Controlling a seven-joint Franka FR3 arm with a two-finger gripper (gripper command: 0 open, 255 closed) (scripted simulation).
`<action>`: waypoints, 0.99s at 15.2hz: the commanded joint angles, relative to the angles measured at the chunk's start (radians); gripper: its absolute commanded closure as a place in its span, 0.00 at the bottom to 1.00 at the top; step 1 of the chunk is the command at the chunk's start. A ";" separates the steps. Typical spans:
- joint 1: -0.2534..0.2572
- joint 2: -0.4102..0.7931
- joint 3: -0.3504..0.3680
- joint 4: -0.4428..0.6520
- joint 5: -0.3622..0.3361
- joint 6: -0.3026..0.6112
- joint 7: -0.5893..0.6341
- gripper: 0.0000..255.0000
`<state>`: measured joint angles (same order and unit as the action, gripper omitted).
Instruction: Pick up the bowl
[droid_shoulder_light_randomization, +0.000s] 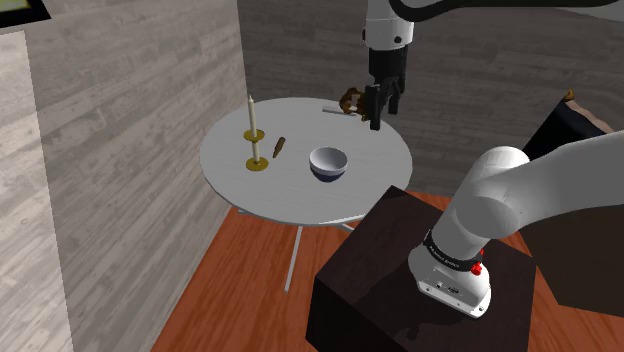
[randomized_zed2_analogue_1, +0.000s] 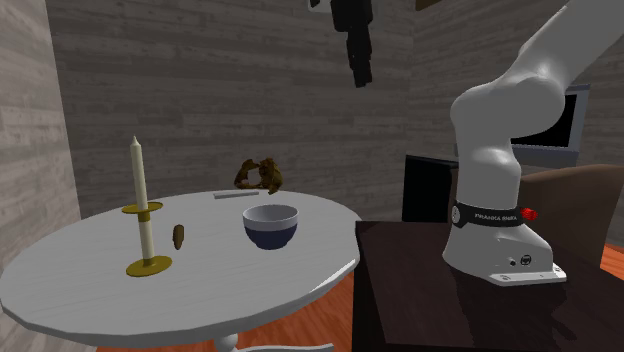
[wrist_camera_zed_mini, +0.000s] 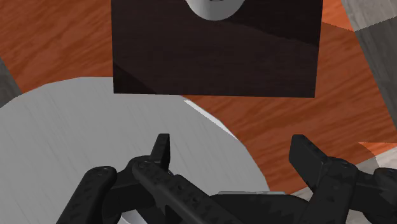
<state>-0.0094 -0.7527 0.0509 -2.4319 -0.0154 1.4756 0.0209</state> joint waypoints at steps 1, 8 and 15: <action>0.000 0.000 0.000 0.000 0.000 0.000 0.000 0.00; -0.024 0.140 0.001 -0.108 -0.031 0.287 0.024 0.00; -0.056 0.356 0.002 -0.138 -0.076 0.573 0.061 0.00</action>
<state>-0.0595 -0.4260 0.0535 -2.5662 -0.0829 2.0064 0.0768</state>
